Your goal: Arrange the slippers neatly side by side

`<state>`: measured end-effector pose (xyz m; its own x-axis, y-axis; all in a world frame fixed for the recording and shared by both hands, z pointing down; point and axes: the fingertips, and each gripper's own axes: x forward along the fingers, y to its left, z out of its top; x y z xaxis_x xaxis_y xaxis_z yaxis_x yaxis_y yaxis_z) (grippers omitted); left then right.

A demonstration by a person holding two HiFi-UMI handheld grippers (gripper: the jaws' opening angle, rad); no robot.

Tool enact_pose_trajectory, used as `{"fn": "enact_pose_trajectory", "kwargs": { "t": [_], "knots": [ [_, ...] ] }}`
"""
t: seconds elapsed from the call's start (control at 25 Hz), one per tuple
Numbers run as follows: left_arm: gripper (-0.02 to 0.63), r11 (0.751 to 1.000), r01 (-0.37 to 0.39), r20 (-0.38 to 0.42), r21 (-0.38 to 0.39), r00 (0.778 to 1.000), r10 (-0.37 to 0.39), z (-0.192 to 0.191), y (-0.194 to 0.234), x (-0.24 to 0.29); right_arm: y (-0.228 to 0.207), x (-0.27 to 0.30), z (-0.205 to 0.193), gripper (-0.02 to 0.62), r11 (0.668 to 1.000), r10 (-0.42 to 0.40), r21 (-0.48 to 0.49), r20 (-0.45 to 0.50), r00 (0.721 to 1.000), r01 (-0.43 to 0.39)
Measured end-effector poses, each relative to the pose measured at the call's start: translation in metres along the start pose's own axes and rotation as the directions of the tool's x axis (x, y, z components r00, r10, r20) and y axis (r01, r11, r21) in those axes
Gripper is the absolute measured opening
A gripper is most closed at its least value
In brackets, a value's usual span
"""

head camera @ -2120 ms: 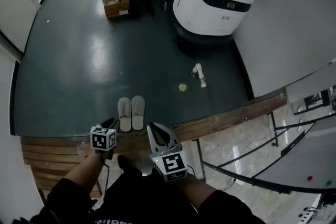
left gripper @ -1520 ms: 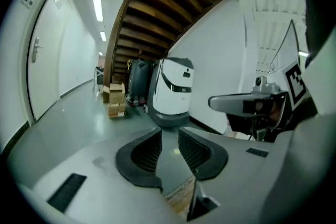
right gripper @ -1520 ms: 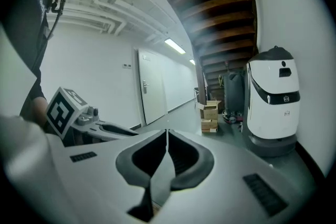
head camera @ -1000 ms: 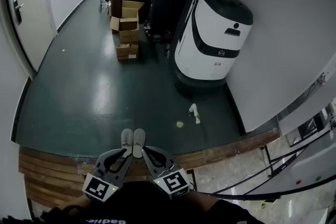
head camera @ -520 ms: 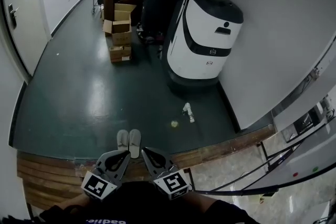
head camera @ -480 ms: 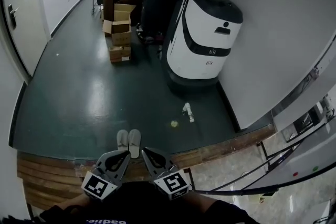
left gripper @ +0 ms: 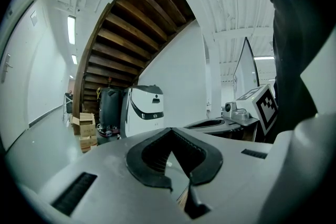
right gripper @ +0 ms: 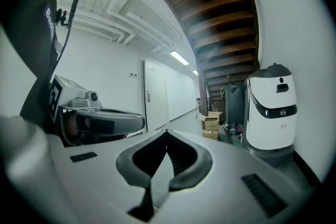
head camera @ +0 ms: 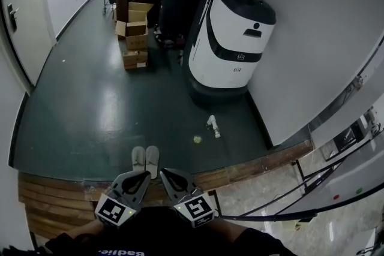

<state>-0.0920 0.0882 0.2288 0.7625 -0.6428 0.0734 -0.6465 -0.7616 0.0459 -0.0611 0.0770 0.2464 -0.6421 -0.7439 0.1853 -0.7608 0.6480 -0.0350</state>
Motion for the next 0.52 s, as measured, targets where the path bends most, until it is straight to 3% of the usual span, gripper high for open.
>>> {"fn": "enact_pose_trajectory", "kwargs": {
  "t": [0.52],
  "knots": [
    [0.000,1.000,-0.018,-0.006,0.003,1.000,0.018,-0.0007,0.0087,0.0017,-0.0020,0.0093,0.0031,-0.002,1.000,0.018,-0.005,0.005,1.000,-0.018]
  ]
}}
